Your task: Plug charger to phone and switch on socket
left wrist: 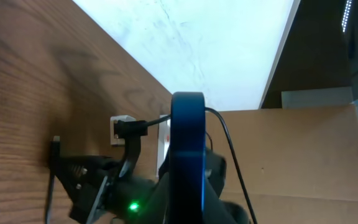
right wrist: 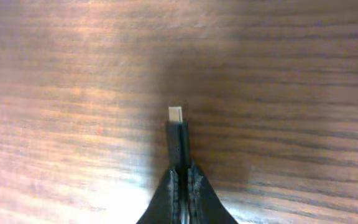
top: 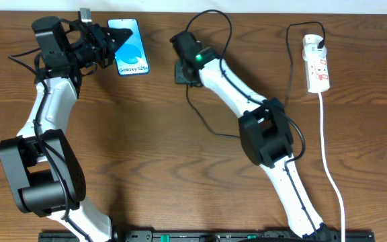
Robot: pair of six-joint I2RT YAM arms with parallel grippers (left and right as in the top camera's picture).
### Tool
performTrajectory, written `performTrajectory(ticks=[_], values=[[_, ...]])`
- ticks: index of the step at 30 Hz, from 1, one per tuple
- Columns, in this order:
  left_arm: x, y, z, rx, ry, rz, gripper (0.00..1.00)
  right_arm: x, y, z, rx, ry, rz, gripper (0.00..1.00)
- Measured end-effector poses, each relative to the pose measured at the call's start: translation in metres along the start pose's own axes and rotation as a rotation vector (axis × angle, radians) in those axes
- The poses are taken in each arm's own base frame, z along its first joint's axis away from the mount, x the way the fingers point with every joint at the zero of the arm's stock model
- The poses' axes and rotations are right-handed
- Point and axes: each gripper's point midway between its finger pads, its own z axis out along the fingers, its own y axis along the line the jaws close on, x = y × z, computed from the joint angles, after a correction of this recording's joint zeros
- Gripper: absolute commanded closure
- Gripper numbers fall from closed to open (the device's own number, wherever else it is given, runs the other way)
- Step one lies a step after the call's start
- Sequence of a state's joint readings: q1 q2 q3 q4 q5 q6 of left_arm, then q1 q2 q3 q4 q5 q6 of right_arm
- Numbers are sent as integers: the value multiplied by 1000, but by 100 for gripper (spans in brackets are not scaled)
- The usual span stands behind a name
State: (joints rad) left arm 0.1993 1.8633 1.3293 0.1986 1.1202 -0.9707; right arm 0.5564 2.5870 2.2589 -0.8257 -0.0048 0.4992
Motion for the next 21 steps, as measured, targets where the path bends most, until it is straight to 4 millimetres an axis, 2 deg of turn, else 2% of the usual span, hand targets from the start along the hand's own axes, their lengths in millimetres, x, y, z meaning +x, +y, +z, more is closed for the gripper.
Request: performTrajectory(ticks=[10, 14, 21], values=[[4, 6, 0, -17, 11, -23, 93, 55, -13, -28, -332, 352, -197, 99], [6, 5, 2, -16, 18, -17, 93, 76, -6, -43, -421, 431, -273, 99], [9, 3, 4, -12, 30, -8, 93, 87, 9, -65, -541, 465, -331, 99]])
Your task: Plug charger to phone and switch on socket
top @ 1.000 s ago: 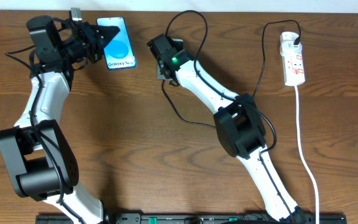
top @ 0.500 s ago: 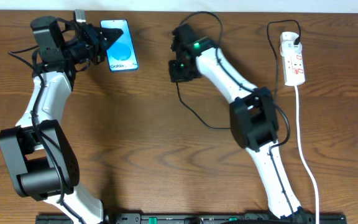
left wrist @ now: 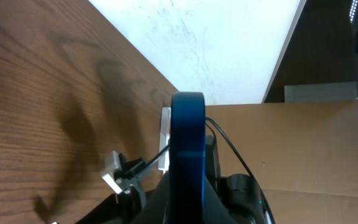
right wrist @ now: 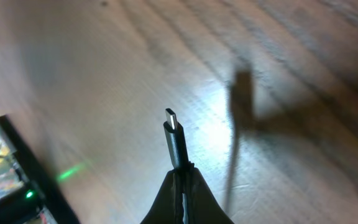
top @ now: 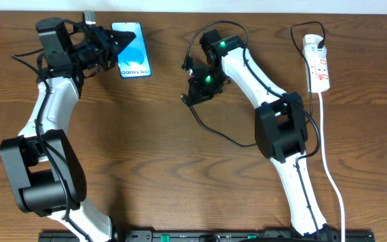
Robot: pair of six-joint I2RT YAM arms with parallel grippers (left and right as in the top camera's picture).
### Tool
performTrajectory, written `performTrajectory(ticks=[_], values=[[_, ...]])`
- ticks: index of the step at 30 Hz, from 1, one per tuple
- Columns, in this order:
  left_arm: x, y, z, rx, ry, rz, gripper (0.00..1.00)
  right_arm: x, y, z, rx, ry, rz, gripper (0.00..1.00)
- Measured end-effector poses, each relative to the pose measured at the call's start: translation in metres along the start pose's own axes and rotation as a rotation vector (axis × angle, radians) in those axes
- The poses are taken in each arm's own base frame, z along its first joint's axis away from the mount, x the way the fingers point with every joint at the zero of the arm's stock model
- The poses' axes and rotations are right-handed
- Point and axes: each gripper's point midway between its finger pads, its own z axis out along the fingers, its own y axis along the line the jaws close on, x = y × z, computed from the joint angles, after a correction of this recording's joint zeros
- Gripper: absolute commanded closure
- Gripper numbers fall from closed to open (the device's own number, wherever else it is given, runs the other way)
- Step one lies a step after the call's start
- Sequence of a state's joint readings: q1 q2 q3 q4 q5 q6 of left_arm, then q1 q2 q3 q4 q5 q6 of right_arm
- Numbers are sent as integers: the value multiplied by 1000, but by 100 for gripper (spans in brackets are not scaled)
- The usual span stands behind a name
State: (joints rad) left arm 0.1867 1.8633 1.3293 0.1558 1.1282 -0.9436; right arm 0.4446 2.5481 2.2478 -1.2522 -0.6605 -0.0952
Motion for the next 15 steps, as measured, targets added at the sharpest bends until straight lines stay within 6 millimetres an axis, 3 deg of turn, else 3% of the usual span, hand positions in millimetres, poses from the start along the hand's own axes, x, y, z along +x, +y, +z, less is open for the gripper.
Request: performTrajectory(ticks=[4, 7, 11, 15], values=[[0, 0, 0, 0, 0, 4, 93, -1, -1, -6, 34, -10, -5, 99], [0, 0, 0, 0, 0, 6, 93, -3, -14, -6, 135, -13, 8, 99], [0, 0, 0, 0, 1, 6, 93, -4, -27, 8, 306, -10, 21, 99], [1, 0, 0, 3, 5, 6, 93, 0, -19, 27, 432, -4, 16, 99]])
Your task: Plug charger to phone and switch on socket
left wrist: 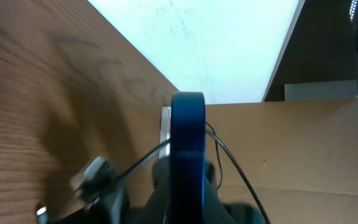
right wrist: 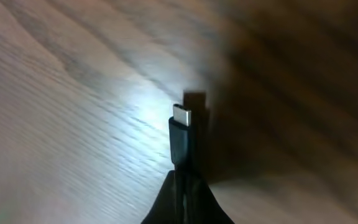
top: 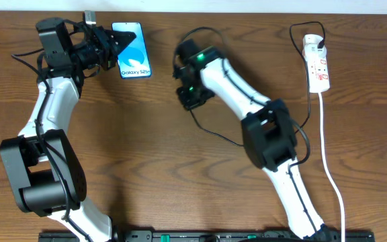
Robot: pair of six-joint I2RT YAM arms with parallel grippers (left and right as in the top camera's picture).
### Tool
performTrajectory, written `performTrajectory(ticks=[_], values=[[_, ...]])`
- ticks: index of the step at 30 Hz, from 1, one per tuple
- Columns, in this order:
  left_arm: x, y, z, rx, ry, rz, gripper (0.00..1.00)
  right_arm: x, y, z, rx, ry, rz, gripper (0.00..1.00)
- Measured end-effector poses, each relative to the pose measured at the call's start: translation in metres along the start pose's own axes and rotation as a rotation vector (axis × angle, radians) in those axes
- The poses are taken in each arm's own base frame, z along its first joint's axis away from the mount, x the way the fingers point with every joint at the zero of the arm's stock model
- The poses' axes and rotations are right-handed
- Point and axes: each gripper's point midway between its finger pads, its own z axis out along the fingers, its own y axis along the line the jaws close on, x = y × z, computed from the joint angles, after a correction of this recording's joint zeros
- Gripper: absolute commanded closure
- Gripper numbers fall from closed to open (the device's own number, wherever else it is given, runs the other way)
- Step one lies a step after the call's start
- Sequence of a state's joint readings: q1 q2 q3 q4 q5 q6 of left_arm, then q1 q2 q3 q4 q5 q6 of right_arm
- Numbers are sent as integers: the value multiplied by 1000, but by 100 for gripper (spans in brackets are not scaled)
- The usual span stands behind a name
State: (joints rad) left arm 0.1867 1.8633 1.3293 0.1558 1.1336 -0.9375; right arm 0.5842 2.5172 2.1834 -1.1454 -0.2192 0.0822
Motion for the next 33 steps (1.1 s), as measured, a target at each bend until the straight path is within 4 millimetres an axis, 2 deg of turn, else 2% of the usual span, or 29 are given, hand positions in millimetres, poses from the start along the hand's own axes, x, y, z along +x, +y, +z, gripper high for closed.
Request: performTrajectory(ticks=[3, 6, 10, 14, 18, 20, 21, 22, 23, 28, 33], values=[[1, -1, 0, 4, 6, 0, 93, 1, 12, 3, 59, -15, 6, 99], [2, -1, 0, 7, 11, 0, 93, 2, 15, 5, 85, -24, 29, 94], [2, -2, 0, 9, 14, 1, 93, 3, 14, 4, 93, -27, 74, 72], [2, -2, 0, 9, 14, 3, 93, 4, 15, 3, 95, -27, 94, 64], [3, -2, 0, 11, 18, 3, 93, 5, 15, 4, 100, -36, 101, 65], [4, -2, 0, 13, 21, 3, 93, 5, 14, 4, 105, -44, 106, 70], [4, -2, 0, 14, 21, 3, 93, 5, 14, 4, 109, -48, 110, 78], [4, -2, 0, 15, 23, 3, 93, 6, 13, 4, 112, -50, 114, 92], [4, -3, 0, 16, 24, 3, 93, 6, 11, 4, 119, -52, 120, 99], [5, -3, 0, 19, 30, 3, 93, 7, 9, 4, 123, -50, 135, 99], [6, -4, 0, 21, 32, 3, 93, 8, 18, 4, 34, -38, 99, 99]])
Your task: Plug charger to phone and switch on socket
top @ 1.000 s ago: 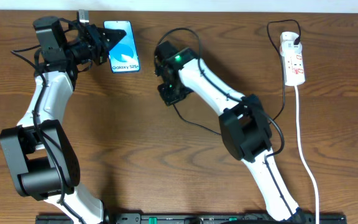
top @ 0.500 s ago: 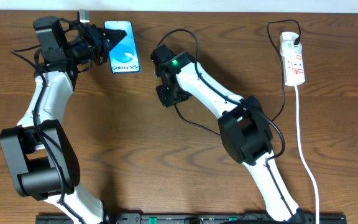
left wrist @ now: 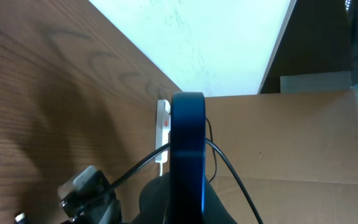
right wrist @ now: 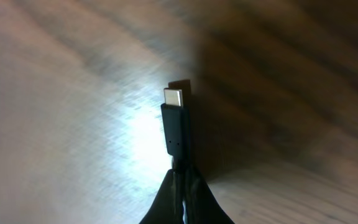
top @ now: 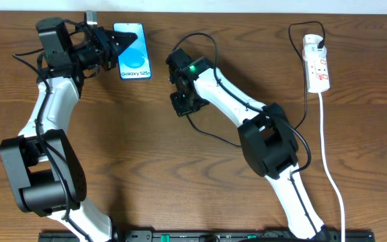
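The blue-screened phone lies at the far left of the wooden table, its left edge pinched in my shut left gripper. The left wrist view shows the phone edge-on. My right gripper hovers right of and nearer than the phone, shut on the black charger plug, whose silver tip sticks out ahead of the fingers. The plug's black cable loops back towards the white socket strip at the far right; the strip also shows small in the left wrist view.
The strip's white mains lead runs down the right side of the table to the front edge. A black cable arcs from the strip over the far middle. A cardboard box stands beyond the table.
My right gripper with the plug has shifted a little to the left, closer to the phone. The left gripper and the phone have stayed put.
At first my right gripper held the plug low over the far middle of the table, while the left held the phone. Then the right arm stood turned further right, then back left nearer the phone, and now a little closer still.
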Robot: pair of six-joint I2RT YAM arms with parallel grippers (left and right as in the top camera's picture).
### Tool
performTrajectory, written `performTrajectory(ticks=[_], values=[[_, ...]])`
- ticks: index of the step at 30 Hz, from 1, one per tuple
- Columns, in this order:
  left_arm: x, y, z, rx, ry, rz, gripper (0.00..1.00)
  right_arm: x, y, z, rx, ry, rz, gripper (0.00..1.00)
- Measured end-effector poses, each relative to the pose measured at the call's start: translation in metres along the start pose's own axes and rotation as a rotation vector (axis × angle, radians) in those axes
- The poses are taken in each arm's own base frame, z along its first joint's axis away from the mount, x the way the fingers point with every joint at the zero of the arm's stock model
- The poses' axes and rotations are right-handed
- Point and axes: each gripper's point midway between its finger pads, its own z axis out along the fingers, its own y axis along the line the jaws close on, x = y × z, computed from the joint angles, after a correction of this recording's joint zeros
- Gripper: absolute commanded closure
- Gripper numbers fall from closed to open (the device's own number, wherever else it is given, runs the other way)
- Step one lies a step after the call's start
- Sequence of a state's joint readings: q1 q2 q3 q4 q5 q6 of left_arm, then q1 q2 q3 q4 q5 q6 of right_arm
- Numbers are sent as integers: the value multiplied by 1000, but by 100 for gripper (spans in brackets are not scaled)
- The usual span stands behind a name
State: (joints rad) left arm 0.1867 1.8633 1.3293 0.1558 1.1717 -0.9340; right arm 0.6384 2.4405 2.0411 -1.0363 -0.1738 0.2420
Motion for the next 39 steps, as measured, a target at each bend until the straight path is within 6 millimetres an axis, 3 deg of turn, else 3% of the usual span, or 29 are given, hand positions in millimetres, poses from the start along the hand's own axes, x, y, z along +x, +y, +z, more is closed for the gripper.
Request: performTrajectory(ticks=[6, 10, 15, 19, 31, 39], values=[[1, -1, 0, 4, 7, 0, 93, 18, 20, -15, -220, 77, -47, 99], [2, -1, 0, 6, 9, 0, 93, 16, 30, -68, -352, 32, -52, 99], [2, -1, 0, 6, 10, -2, 93, 8, 42, -158, -454, -129, -85, 99], [-1, 0, 1, -3, -5, -31, 93, 10, 54, -196, -500, -190, -80, 99], [4, -8, 25, -15, -32, -41, 93, 22, 87, -201, -644, -119, -59, 99], [5, -8, 27, -16, -32, -45, 93, 26, 105, -207, -707, -114, -96, 99]])
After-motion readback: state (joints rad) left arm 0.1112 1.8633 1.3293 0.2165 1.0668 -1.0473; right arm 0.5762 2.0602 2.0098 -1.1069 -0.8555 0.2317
